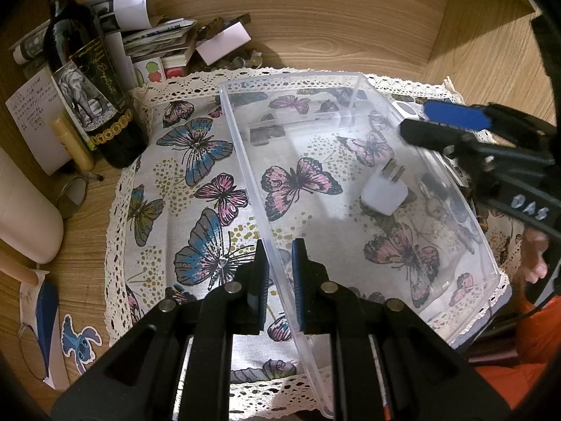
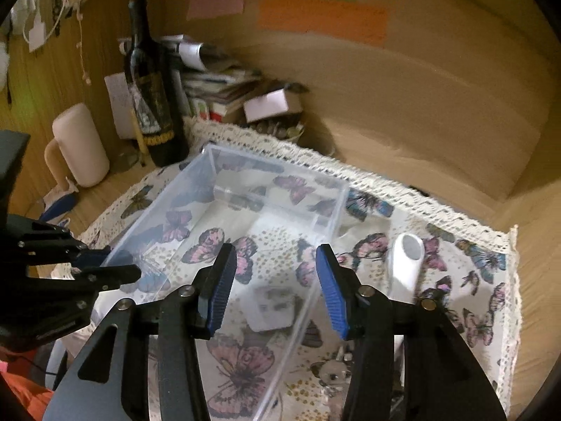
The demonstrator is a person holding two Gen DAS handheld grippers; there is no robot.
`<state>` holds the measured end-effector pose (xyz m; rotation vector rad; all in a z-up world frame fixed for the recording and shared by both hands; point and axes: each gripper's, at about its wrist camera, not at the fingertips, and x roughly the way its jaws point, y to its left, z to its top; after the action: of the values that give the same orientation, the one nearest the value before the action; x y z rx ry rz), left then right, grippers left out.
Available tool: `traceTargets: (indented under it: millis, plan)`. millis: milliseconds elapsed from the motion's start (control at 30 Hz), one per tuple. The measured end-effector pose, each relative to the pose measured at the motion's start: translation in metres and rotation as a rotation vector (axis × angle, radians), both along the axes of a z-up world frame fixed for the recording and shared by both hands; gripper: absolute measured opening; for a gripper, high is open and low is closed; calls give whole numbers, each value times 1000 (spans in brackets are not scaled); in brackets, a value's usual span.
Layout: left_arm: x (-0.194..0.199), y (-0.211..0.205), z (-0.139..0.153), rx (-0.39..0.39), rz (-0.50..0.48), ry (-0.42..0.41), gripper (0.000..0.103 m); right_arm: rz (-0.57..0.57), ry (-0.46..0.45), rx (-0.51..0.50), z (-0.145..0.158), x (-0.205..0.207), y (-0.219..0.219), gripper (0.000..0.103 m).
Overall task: Organize rigid objects
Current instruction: 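Carry the plug into the clear box and open the right gripper, then grasp the black-and-gold cylindrical tube with the right gripper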
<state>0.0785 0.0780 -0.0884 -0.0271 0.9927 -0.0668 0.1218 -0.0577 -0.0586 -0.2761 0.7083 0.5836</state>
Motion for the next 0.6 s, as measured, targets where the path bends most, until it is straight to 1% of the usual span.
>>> traceTargets:
  millis: [167,333,500,600]
  plan:
    - [0,0,0,4,-1,0,13,-61,-47,17,13,-6,-23,44]
    - [0,0,0,6,-3,-1,13,-167,-61,14,15,-8,-57,45]
    - [0,-1,0,5,-2,0,13,-279,-23,3,1,-3,-90,45]
    - [0,-1,0,5,-2,0,13,-342,20,3,-14,-1,-109,45]
